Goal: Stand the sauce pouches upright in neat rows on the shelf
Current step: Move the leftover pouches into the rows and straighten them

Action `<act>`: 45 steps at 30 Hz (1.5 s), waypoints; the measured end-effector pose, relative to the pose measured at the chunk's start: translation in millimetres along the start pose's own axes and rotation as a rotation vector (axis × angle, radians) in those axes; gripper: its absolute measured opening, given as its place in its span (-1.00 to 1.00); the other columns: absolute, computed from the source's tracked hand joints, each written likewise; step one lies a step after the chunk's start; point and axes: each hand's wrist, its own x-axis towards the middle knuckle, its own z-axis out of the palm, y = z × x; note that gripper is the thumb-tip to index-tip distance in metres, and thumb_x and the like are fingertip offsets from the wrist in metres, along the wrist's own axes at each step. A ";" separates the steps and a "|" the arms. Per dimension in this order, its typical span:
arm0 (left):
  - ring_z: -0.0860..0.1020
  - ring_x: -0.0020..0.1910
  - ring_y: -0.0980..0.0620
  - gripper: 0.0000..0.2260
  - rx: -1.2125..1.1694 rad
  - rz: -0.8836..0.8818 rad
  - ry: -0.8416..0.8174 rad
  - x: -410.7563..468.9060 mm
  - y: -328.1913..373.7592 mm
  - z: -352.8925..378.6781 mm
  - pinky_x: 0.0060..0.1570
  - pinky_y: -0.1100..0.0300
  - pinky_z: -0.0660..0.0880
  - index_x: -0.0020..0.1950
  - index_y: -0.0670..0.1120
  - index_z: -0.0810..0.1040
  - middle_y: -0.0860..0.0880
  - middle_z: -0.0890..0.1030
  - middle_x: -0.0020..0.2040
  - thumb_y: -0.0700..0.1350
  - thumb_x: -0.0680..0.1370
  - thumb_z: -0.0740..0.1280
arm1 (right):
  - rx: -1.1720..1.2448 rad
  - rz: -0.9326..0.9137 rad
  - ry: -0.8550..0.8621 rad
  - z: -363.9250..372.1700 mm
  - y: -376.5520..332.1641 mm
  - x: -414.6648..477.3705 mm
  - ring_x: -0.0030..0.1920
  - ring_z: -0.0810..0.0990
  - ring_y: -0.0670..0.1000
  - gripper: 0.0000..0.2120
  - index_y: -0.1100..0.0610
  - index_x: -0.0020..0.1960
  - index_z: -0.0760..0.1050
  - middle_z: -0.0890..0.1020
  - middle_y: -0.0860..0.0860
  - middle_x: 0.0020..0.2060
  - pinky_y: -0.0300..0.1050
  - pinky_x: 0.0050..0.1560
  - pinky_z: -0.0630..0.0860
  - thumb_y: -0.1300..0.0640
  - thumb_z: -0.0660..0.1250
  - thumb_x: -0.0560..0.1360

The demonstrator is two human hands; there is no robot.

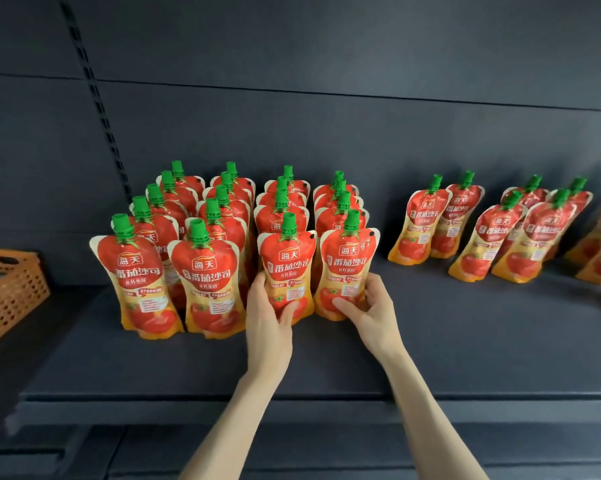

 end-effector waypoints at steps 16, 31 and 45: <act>0.32 0.39 -0.06 -0.45 0.109 -0.064 0.104 0.1 3.5 8.3 0.29 0.09 0.33 0.43 -0.15 0.21 -0.13 0.37 0.37 -0.18 0.50 0.35 | -0.122 0.005 -0.025 4.5 -4.4 -1.3 0.13 0.52 -0.11 -0.53 0.10 0.32 0.29 0.53 -0.08 0.14 -0.36 0.05 0.45 0.16 0.38 0.48; 0.28 0.42 -0.11 -0.48 0.280 -0.047 0.095 5.3 1.5 10.9 0.33 0.04 0.31 0.46 -0.18 0.18 -0.17 0.32 0.39 -0.19 0.55 0.30 | -0.124 0.025 -0.057 5.4 -7.4 4.2 0.10 0.51 -0.13 -0.53 0.11 0.32 0.29 0.52 -0.09 0.12 -0.42 -0.05 0.46 0.15 0.38 0.48; 0.29 0.41 -0.11 -0.47 0.244 -0.066 0.088 7.2 -1.4 10.1 0.31 0.02 0.34 0.47 -0.17 0.17 -0.17 0.33 0.40 -0.18 0.55 0.29 | -0.148 0.029 -0.057 4.7 -5.8 2.4 0.04 0.51 -0.19 -0.60 0.08 0.25 0.32 0.52 -0.11 0.10 -0.49 -0.13 0.45 0.16 0.38 0.48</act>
